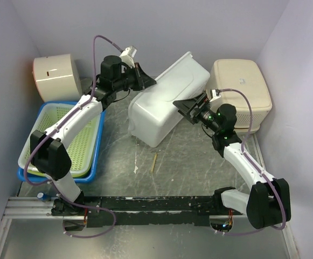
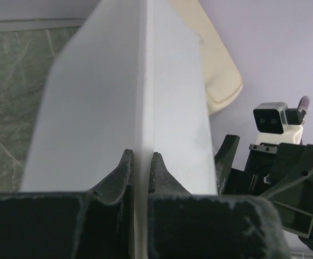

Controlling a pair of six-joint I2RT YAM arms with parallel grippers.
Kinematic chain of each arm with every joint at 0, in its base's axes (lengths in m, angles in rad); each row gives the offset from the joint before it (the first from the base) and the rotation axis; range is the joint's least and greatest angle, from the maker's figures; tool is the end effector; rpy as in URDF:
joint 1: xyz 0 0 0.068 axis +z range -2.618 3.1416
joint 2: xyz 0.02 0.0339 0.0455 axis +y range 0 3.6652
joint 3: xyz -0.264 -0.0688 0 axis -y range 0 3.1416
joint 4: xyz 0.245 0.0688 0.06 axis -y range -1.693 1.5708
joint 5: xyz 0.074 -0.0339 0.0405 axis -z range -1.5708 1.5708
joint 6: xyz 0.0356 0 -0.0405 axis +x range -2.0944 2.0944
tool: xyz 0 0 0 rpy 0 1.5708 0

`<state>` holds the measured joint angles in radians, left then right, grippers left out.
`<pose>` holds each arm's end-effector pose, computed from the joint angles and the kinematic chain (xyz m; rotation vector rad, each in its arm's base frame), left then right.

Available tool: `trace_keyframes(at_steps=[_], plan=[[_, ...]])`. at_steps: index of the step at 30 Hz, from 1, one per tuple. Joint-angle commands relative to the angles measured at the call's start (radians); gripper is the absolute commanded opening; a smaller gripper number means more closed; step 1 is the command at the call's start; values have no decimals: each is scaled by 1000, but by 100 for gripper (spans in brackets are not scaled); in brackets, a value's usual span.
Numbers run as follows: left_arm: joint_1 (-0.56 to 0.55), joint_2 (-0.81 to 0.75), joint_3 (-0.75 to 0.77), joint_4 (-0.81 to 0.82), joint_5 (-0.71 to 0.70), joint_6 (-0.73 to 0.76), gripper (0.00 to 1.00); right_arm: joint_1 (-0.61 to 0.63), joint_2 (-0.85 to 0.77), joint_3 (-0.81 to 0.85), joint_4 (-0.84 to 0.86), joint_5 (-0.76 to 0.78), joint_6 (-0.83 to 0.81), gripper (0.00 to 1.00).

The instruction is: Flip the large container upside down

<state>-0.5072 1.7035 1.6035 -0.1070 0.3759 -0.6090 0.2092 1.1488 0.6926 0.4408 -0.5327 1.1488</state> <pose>0.3516 -0.2103 0.3884 0.1950 1.8996 -1.1158 0.2534 0.0723 0.2987 0.3691 1.7547 1.4386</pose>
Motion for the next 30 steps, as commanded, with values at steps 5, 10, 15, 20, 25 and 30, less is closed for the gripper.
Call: trace_keyframes(at_steps=[5,10,15,20,25,30], plan=[[126,-85,-132,319,242,-372,7,1,14,5,145,-31,66,100],[203,-74,-210,311,254,-385,7,2,25,31,189,-26,69,100],[330,-62,-304,331,269,-392,7,2,20,63,122,-21,19,100],[374,-46,-320,256,189,-307,7,2,-27,129,-222,114,-186,100],[366,-24,-359,253,122,-287,7,-1,-49,148,-509,277,-320,100],[311,-45,-424,237,24,-272,7,-1,-65,109,-566,331,-337,100]])
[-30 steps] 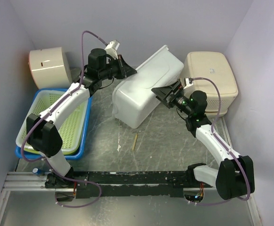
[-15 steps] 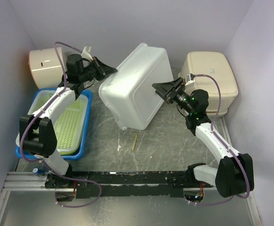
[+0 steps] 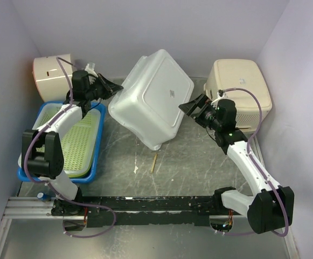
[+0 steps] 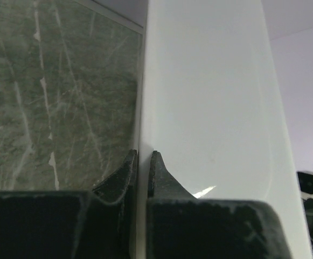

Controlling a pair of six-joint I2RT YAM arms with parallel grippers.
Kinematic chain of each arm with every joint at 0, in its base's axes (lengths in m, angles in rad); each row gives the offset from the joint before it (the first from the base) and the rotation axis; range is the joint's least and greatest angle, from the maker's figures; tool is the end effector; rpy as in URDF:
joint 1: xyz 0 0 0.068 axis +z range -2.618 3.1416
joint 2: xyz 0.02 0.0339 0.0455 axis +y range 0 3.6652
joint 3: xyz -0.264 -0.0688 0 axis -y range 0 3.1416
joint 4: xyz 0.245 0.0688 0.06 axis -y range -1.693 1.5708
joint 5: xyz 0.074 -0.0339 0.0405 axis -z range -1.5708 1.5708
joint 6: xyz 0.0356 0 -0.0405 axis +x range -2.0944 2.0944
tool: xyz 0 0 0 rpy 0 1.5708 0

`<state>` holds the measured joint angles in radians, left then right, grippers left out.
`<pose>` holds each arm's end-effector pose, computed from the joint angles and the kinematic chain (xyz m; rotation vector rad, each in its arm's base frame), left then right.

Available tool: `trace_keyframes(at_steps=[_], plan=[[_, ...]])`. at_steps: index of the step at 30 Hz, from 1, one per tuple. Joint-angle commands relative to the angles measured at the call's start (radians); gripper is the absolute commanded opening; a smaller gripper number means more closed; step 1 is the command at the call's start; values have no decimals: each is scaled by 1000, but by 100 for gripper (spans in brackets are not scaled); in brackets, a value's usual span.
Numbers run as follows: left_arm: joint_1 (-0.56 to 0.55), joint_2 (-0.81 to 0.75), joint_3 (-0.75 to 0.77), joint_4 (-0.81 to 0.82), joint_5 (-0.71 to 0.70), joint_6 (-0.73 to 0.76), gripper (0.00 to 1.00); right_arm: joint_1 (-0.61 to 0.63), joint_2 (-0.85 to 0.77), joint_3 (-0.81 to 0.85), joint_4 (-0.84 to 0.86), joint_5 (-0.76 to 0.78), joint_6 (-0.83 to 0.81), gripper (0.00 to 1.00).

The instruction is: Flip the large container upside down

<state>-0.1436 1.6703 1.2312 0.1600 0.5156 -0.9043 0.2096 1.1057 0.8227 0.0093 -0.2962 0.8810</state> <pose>0.3878 -0.0738 0.2974 -0.3644 1.9561 -1.1814 0.2498 0.0638 0.3095 0.4340 1.9130 1.0149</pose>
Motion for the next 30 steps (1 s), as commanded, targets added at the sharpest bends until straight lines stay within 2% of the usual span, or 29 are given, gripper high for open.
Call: trace_keyframes(at_steps=[1,8,15,21,24,30], plan=[[-73,-27,-71,-28,-152,23,7,-2,-22,-27,-139,106,-67,100],[-207,-49,-158,53,-322,-5,7,-1,53,-56,-78,56,-23,100],[-270,38,-107,-16,-370,55,8,-1,116,-49,-77,42,-27,100],[-295,106,-84,-78,-374,93,48,-5,94,40,-199,194,-127,100],[-297,112,-93,-82,-373,93,56,-7,97,85,-223,227,-166,100],[-297,115,-81,-111,-375,104,62,-10,127,142,-252,231,-205,100]])
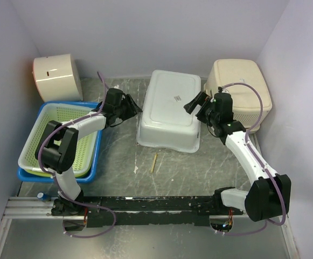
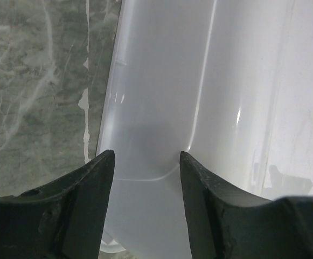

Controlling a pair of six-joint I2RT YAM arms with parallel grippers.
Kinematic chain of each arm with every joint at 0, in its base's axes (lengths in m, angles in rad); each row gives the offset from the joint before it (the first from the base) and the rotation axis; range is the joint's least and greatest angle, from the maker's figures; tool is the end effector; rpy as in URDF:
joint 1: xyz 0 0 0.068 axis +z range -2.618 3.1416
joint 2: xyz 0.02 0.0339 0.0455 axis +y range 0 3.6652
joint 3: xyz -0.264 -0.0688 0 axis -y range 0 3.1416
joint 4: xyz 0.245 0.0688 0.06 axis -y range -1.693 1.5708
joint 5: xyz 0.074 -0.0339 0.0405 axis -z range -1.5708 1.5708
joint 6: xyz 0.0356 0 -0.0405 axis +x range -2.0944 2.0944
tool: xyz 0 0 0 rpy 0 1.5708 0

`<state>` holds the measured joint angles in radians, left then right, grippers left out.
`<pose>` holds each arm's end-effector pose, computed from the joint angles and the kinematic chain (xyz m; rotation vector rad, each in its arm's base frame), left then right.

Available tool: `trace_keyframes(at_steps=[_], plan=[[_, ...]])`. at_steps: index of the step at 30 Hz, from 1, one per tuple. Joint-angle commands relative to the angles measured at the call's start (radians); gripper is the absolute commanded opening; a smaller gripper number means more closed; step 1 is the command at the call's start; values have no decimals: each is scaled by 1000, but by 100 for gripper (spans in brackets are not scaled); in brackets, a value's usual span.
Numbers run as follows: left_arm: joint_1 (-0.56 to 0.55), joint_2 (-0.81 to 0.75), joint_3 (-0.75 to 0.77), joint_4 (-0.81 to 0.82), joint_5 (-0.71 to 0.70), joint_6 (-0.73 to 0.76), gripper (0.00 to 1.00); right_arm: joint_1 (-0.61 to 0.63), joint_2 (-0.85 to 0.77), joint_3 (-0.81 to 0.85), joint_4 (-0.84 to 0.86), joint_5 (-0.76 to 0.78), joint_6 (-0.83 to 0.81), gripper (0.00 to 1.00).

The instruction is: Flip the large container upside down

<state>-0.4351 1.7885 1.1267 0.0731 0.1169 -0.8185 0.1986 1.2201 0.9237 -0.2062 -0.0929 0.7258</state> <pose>0.3593 -0.1716 0.2073 -0.3642 2.2510 -0.8229 0.2710 0.0579 0.2945 0.5003 2.0796 0.6528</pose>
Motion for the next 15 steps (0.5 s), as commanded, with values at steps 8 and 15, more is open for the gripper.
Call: trace_keyframes(at_steps=[8,15], plan=[[-44,9,77,-156,26,66,63,2,-82,24,-134,59,-97,100],[-132,75,137,-165,57,53,63,4,-206,-82,-258,106,-102,100]])
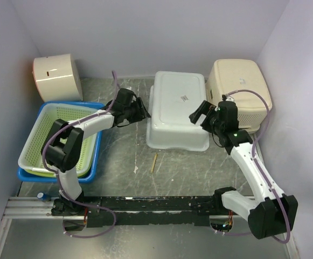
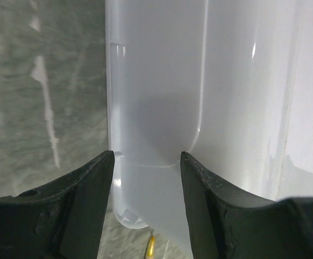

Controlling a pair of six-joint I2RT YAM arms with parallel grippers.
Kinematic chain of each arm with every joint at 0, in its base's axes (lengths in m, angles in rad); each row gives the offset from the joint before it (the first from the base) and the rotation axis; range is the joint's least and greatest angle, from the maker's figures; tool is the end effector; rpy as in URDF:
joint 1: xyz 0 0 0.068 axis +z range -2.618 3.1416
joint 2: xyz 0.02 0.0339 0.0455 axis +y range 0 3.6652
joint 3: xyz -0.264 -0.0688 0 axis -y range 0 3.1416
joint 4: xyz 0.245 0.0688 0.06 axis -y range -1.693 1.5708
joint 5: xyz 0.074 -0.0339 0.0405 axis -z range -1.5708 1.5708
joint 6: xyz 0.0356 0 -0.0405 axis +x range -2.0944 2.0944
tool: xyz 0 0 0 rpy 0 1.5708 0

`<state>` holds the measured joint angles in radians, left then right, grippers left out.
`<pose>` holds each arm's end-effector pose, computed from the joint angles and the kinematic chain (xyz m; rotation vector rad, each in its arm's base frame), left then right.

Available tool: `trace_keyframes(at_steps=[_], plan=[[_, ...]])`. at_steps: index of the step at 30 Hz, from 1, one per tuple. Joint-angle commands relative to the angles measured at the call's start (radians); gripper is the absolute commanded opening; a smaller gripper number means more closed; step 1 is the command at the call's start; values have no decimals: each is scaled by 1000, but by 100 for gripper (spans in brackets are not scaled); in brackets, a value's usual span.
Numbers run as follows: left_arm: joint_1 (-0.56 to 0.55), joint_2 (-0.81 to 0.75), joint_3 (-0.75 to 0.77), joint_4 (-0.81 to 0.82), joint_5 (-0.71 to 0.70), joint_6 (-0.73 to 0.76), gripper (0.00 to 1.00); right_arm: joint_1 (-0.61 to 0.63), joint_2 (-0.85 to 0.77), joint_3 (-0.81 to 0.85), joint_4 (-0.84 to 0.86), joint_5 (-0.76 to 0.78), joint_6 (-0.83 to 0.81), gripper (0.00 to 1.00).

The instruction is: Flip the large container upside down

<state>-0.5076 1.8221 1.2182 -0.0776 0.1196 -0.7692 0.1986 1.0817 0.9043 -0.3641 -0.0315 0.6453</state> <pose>0.3530 -0.2012 0.2106 -0.2428 2.3656 -0.7892 0.2366 0.0488 0.3059 0.4593 2.1091 0.5309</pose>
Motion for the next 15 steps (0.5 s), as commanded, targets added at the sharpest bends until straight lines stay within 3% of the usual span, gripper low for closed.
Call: trace_keyframes(at_steps=[1,8,15], plan=[[-66,52,56,-10,61,0,63,4,-88,-83,-98,22,-38,100],[-78,101,122,-39,44,7,62,5,-247,-189,-86,-94,-91,100],[-73,85,155,-79,-3,39,62,13,-211,-287,62,-221,-25,100]])
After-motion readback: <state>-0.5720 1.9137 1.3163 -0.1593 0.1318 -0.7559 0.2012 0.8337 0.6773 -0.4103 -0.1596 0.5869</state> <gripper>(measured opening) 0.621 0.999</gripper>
